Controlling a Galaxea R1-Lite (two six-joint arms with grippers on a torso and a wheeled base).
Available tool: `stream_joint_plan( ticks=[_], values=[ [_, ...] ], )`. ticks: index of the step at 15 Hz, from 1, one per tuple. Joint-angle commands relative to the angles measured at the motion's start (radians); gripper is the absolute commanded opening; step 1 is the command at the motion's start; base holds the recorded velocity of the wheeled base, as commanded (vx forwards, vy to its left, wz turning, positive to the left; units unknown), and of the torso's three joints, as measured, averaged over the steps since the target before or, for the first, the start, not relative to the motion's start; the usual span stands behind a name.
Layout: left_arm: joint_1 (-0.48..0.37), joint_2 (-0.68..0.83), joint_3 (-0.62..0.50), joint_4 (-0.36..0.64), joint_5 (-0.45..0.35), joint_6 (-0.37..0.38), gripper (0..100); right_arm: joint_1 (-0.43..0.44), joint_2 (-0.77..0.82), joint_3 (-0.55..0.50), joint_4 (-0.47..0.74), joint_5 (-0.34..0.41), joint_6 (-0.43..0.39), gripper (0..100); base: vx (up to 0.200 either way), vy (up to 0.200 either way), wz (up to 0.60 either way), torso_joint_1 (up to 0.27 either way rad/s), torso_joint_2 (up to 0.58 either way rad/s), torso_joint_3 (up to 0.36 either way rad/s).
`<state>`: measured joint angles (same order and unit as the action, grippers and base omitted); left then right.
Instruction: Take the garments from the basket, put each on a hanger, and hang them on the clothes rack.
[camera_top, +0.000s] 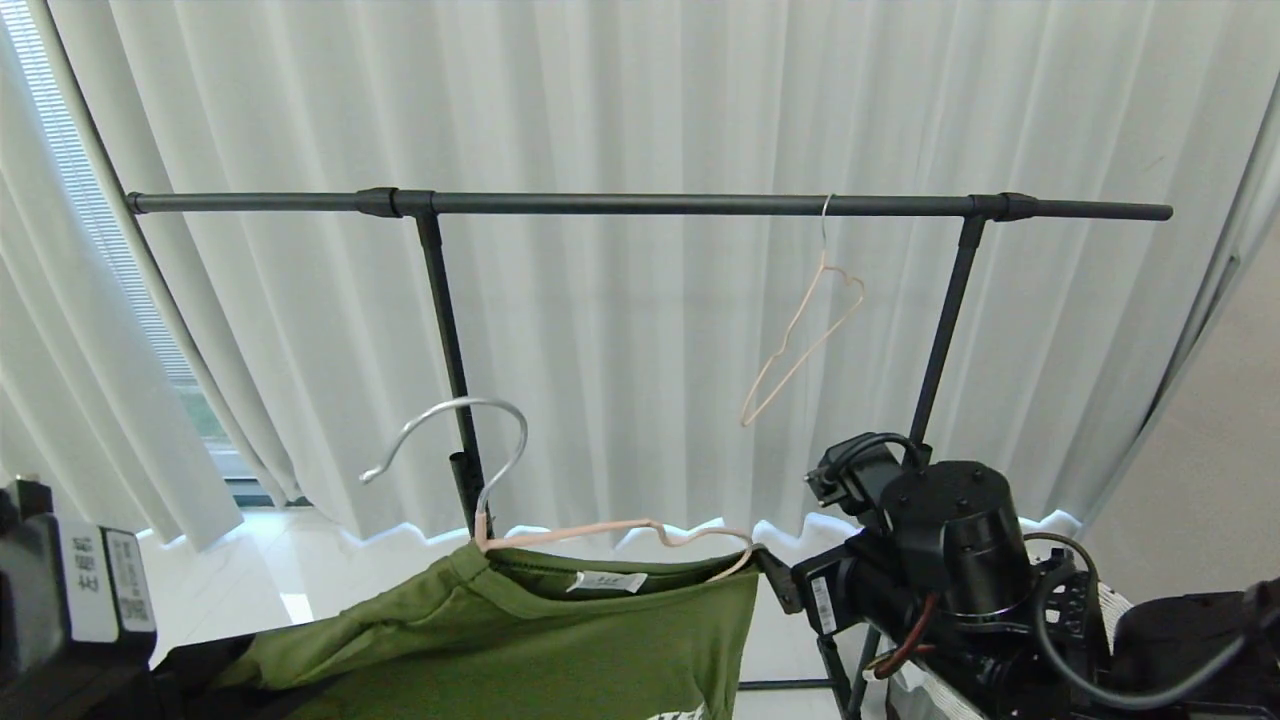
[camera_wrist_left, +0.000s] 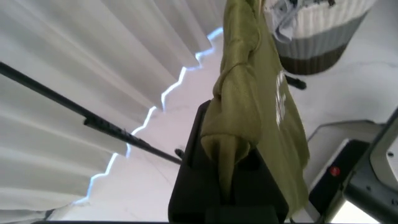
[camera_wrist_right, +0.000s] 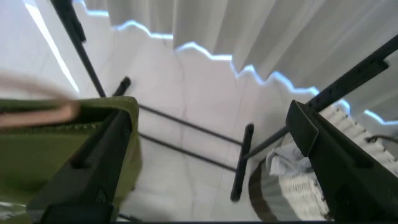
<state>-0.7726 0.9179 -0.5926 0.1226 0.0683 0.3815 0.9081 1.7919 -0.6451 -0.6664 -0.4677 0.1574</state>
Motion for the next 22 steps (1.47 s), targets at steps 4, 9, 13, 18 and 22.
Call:
stream_joint_plan(
  ticks=[4,9,13,18,22],
  values=[
    [0.001,0.003,0.082,0.0,-0.013,0.0,0,-0.006,-0.105,0.004,-0.001,0.018,-0.016,100,0.0,0.0,0.0,0.0,0.0,0.0],
    [0.015,0.039,0.114,0.0,-0.007,-0.007,0,0.017,-0.187,0.004,0.002,0.081,-0.087,100,0.0,0.0,0.0,0.0,0.0,0.0],
    [0.053,0.064,0.112,-0.041,-0.007,-0.01,0,0.097,-0.22,0.033,0.004,0.081,-0.087,100,0.0,0.0,0.0,0.0,0.0,0.0],
    [0.082,0.075,0.112,-0.083,-0.012,-0.009,0,0.222,-0.31,0.108,0.071,0.104,-0.088,100,0.0,0.0,0.0,0.0,0.0,0.0],
    [0.052,0.059,0.131,-0.156,-0.059,-0.01,0,0.224,-0.402,0.113,0.182,0.219,-0.142,100,0.0,0.0,0.0,0.0,0.0,0.0]
  ],
)
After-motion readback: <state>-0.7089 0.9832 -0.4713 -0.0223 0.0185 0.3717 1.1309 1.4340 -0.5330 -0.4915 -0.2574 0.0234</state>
